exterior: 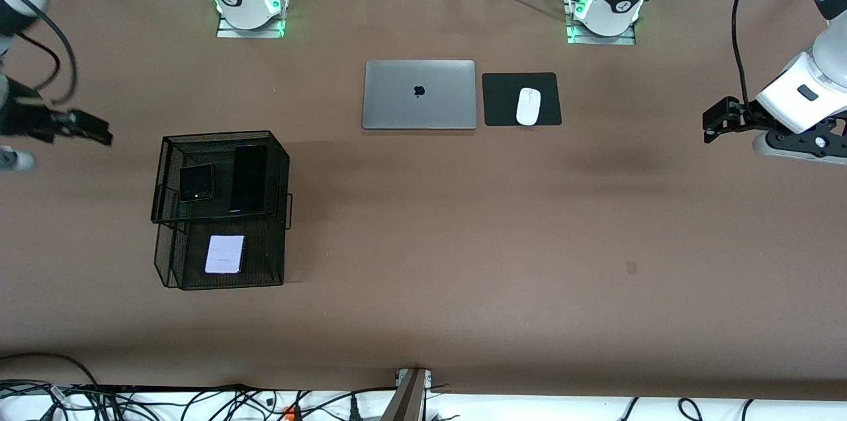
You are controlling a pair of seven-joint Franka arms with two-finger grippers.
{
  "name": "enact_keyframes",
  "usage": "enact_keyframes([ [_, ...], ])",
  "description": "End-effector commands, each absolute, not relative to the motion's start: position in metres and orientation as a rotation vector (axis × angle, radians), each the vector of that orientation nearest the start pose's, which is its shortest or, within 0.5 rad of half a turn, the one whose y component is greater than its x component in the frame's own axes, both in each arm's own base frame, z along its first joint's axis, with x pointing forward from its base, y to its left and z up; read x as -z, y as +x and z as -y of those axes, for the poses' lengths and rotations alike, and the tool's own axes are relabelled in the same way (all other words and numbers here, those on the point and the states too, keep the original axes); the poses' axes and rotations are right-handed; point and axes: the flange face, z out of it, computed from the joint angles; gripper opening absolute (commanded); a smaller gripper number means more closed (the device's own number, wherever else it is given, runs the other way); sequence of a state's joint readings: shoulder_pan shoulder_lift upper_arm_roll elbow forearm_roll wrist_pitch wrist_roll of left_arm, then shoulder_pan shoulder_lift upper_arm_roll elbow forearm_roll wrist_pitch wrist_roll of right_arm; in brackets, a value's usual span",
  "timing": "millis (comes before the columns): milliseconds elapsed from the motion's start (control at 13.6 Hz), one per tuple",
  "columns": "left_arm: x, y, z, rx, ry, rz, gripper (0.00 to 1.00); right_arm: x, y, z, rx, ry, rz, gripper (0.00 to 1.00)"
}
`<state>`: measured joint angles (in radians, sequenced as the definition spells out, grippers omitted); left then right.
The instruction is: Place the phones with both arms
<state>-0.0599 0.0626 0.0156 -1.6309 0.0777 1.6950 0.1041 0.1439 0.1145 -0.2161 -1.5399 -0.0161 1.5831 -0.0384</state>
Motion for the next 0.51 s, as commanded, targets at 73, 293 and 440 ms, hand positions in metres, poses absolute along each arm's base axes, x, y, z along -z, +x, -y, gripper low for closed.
enact_keyframes([
  [73,-0.5772,0.5836,0.0185,-0.006,-3.077,-0.266,1.00,-0.5795,0.5623,0.0406,-0.115,-3.177,-0.048,1.00],
  [293,-0.5802,0.5841,0.0194,0.006,-3.077,-0.268,1.00,-0.5797,0.5622,0.0386,-0.129,-3.176,-0.063,1.00],
  [440,-0.5793,0.5844,0.0220,0.004,-3.075,-0.276,1.00,-0.5788,0.5627,0.0376,-0.131,-3.174,-0.063,1.00],
])
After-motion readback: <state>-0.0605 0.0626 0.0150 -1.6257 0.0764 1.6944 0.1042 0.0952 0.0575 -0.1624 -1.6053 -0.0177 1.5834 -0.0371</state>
